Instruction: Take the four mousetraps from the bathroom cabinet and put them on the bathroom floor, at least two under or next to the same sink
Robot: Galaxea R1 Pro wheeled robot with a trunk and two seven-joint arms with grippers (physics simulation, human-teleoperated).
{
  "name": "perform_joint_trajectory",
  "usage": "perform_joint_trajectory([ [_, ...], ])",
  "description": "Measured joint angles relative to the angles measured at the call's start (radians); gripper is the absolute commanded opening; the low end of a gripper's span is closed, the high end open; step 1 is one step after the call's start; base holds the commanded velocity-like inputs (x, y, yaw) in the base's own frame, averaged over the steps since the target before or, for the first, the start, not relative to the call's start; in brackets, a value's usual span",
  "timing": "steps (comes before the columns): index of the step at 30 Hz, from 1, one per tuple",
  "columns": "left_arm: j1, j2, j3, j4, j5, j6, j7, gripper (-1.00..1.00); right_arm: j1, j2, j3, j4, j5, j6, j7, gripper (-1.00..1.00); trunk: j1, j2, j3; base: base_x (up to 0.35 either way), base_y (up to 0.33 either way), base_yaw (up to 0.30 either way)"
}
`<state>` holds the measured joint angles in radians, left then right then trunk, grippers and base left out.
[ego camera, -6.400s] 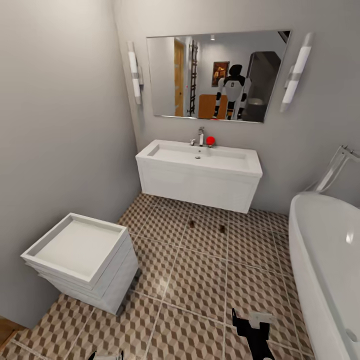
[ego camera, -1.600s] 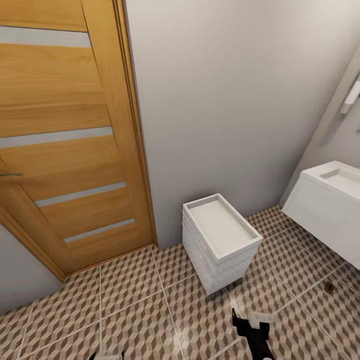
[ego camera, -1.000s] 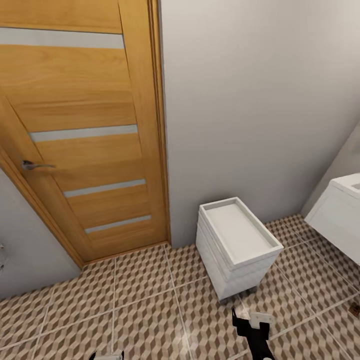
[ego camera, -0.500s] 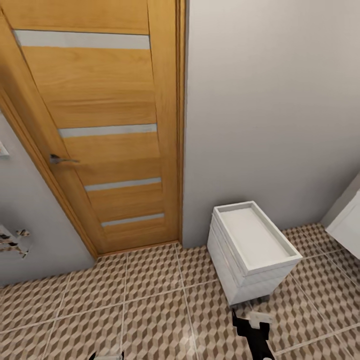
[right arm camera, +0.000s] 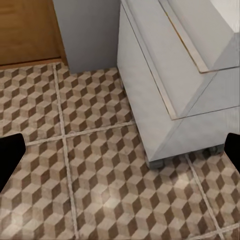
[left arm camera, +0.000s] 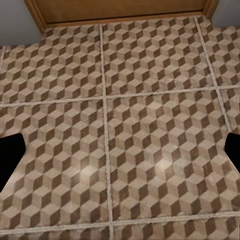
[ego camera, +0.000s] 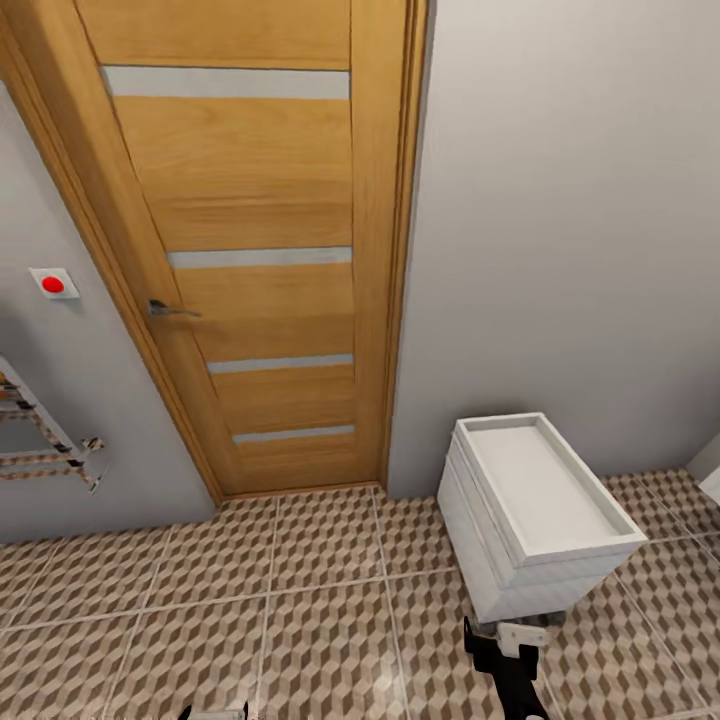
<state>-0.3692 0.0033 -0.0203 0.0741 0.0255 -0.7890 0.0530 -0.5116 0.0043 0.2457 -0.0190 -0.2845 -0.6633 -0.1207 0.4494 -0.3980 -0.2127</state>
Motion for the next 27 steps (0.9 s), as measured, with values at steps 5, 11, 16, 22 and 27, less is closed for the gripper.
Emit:
perform_joint_trajectory([
  [5,0.000,-0.001,0.000,0.000,0.000,0.000,0.000,1.00,0.000,0.000,0.000,0.000,0.000,0.000,0.000,1.00,0.000,0.000,0.000,0.000,0.000,0.212],
  [11,0.000,-0.001,0.000,0.000,0.000,0.000,0.000,1.00,0.000,0.000,0.000,0.000,0.000,0.000,0.000,1.00,0.000,0.000,0.000,0.000,0.000,0.212],
  [16,0.000,-0.001,0.000,0.000,0.000,0.000,0.000,1.00,0.000,0.000,0.000,0.000,0.000,0.000,0.000,1.00,0.000,0.000,0.000,0.000,0.000,0.212],
  [22,0.000,-0.002,0.000,0.000,0.000,0.000,0.000,1.00,0.000,-0.001,0.000,0.000,0.000,0.000,0.000,1.00,0.000,0.000,0.000,0.000,0.000,0.212],
  [27,0.000,-0.002,0.000,0.000,0.000,0.000,0.000,1.00,0.000,-0.001,0.000,0.000,0.000,0.000,0.000,1.00,0.000,0.000,0.000,0.000,0.000,0.212],
])
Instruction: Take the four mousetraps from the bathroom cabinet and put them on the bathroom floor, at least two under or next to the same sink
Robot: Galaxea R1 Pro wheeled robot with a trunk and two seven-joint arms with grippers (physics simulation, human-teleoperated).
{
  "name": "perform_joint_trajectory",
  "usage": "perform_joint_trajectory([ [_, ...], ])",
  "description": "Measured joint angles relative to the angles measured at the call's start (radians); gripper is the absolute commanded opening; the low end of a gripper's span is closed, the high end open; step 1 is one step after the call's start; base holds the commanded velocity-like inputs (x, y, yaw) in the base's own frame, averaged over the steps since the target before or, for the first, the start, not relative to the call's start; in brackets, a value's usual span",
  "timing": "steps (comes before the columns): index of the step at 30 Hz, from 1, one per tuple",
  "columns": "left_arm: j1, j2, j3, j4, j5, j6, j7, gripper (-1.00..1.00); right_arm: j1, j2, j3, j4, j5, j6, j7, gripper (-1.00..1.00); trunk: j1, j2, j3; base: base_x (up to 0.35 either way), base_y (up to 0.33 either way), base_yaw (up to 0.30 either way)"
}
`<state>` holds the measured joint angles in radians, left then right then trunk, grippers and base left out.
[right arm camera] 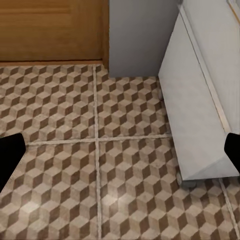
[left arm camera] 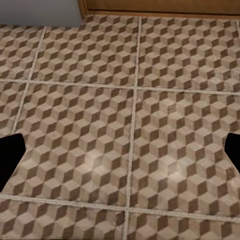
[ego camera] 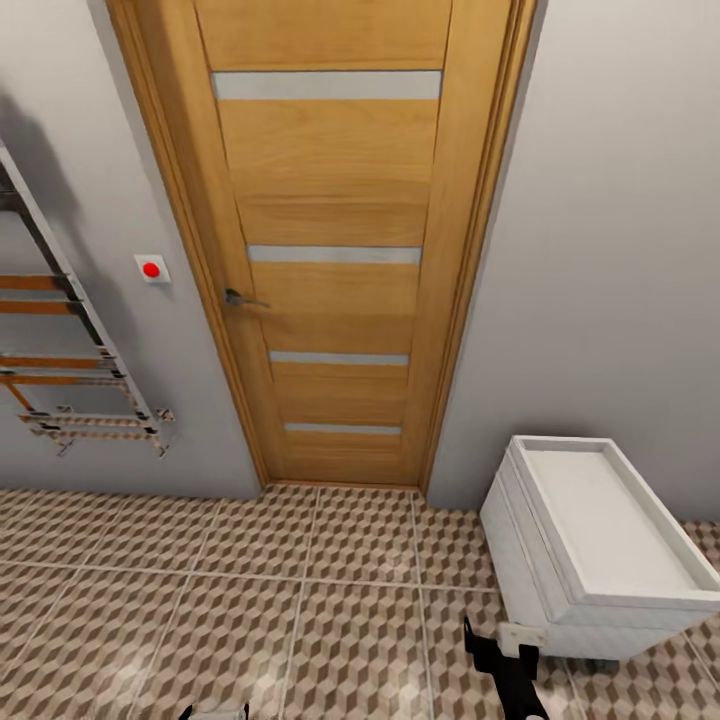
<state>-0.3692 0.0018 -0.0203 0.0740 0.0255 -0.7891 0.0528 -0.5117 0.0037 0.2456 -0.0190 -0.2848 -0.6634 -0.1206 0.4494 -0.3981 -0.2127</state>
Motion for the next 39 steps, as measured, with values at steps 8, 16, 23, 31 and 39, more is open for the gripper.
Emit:
perform_joint_trajectory([
  [8,0.000,0.001,0.000,0.000,0.000,-0.001,0.000,1.00,0.000,-0.001,0.000,0.000,0.000,0.000,0.000,1.00,0.000,0.000,0.000,0.000,0.000,0.212],
  [16,0.000,0.001,0.000,0.000,0.000,0.000,0.000,1.00,0.000,-0.001,0.000,0.000,0.000,0.000,0.000,1.00,0.000,0.000,0.000,0.000,0.000,0.212],
  [23,0.000,0.000,0.000,0.000,0.000,-0.001,0.000,1.00,0.000,-0.001,0.000,0.000,0.000,0.000,0.000,1.00,0.000,0.000,0.000,0.000,0.000,0.212],
  [31,0.000,0.000,0.000,0.000,0.000,-0.001,0.000,1.00,0.000,0.000,0.000,0.000,0.000,0.000,0.000,1.00,0.000,0.000,0.000,0.000,0.000,0.212],
  [39,0.000,0.000,0.000,0.000,0.000,-0.001,0.000,1.00,0.000,0.000,0.000,0.000,0.000,0.000,0.000,1.00,0.000,0.000,0.000,0.000,0.000,0.212],
])
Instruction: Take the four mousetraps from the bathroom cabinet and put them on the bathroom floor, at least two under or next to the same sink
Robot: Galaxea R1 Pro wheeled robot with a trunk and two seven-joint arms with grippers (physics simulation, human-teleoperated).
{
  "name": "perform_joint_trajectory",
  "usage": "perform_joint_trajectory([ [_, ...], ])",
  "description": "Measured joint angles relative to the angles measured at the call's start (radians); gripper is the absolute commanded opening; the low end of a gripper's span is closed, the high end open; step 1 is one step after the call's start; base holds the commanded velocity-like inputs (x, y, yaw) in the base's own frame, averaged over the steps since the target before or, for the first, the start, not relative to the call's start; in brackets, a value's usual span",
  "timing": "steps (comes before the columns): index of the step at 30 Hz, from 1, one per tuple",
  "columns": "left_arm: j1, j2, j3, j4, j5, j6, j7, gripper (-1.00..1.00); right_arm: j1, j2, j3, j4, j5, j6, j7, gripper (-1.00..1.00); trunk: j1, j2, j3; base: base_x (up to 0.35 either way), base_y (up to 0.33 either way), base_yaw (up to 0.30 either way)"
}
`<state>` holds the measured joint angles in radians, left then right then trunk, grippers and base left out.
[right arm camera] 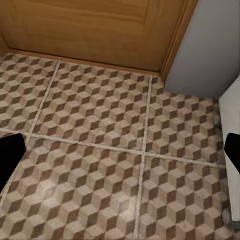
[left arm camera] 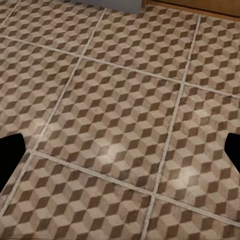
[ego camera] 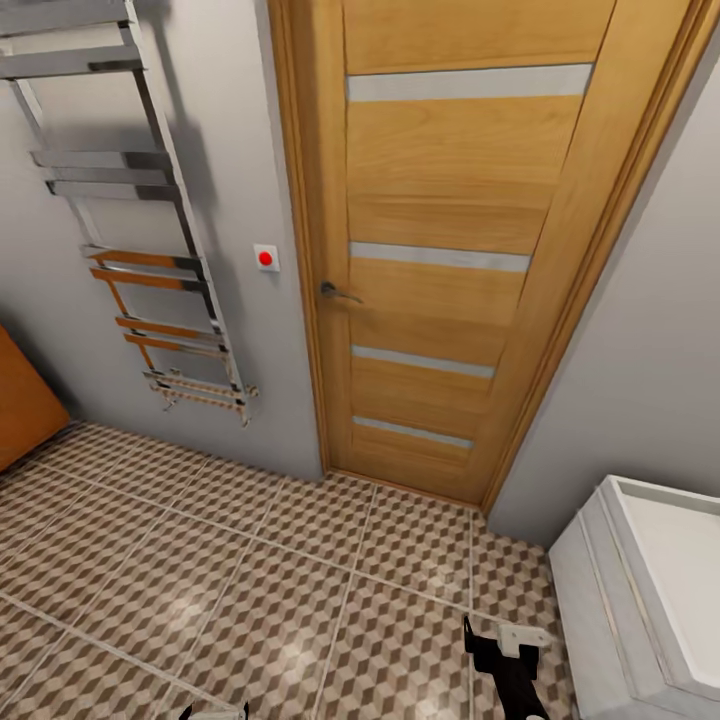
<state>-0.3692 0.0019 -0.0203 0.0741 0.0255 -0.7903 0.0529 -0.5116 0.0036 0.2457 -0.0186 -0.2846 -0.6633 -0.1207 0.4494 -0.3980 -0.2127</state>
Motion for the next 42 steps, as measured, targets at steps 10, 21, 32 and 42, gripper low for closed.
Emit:
perform_joint_trajectory([
  [10,0.000,0.001,0.000,0.000,0.000,0.000,0.000,1.00,0.000,0.001,0.000,0.000,0.000,0.000,0.000,1.00,0.000,0.000,0.000,0.000,0.000,0.212],
  [21,0.000,0.001,0.000,0.000,0.000,0.000,0.000,1.00,0.000,0.001,0.000,0.000,0.000,0.000,0.000,1.00,0.000,0.000,0.000,0.000,0.000,0.212],
  [32,0.000,0.001,0.000,0.000,0.000,0.000,0.000,1.00,0.000,0.001,0.000,0.000,0.000,0.000,0.000,1.00,0.000,0.000,0.000,0.000,0.000,0.212],
  [42,0.000,0.000,0.000,0.000,0.000,0.000,0.000,1.00,0.000,0.001,0.000,0.000,0.000,0.000,0.000,1.00,0.000,0.000,0.000,0.000,0.000,0.212],
])
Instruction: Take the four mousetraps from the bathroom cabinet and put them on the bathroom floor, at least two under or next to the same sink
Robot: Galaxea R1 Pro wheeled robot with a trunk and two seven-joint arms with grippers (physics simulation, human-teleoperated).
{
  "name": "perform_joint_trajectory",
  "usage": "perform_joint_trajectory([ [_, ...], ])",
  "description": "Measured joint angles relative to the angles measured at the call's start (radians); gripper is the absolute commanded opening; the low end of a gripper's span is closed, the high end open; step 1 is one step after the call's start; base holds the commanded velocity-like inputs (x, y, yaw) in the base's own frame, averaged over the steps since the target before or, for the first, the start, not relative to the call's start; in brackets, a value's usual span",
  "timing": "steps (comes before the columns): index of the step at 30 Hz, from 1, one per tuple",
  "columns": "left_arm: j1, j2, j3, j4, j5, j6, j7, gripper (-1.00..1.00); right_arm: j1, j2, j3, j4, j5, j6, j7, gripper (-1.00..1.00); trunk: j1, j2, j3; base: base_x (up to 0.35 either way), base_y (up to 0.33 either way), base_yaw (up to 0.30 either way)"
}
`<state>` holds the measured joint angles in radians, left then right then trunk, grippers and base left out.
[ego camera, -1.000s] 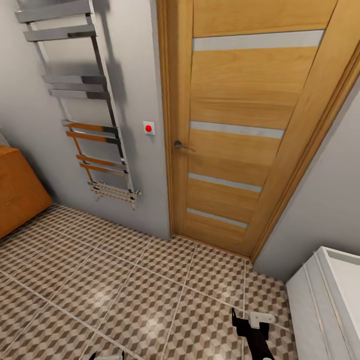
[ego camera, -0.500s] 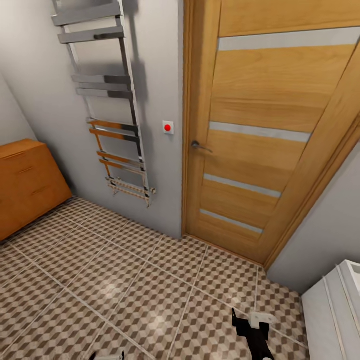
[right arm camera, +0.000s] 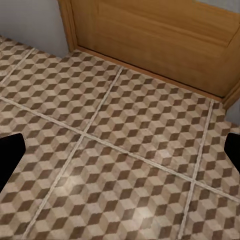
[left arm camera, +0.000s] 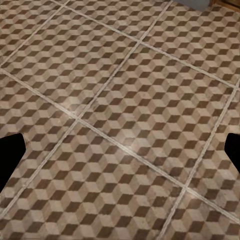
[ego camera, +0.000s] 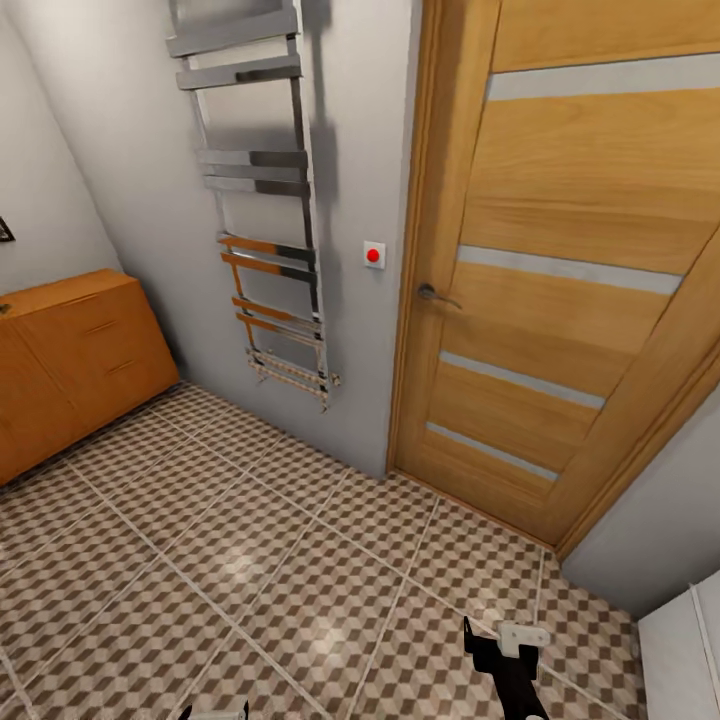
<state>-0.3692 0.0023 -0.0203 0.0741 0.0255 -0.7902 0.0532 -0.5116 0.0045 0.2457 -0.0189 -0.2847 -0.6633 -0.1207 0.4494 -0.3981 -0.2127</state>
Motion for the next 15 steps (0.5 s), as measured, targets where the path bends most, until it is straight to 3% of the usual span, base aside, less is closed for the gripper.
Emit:
perform_joint_trajectory([
  [15,0.000,0.000,0.000,0.000,0.000,0.000,0.000,1.00,0.000,0.000,0.000,0.000,0.000,0.000,0.000,1.00,0.000,0.000,0.000,0.000,0.000,0.212],
])
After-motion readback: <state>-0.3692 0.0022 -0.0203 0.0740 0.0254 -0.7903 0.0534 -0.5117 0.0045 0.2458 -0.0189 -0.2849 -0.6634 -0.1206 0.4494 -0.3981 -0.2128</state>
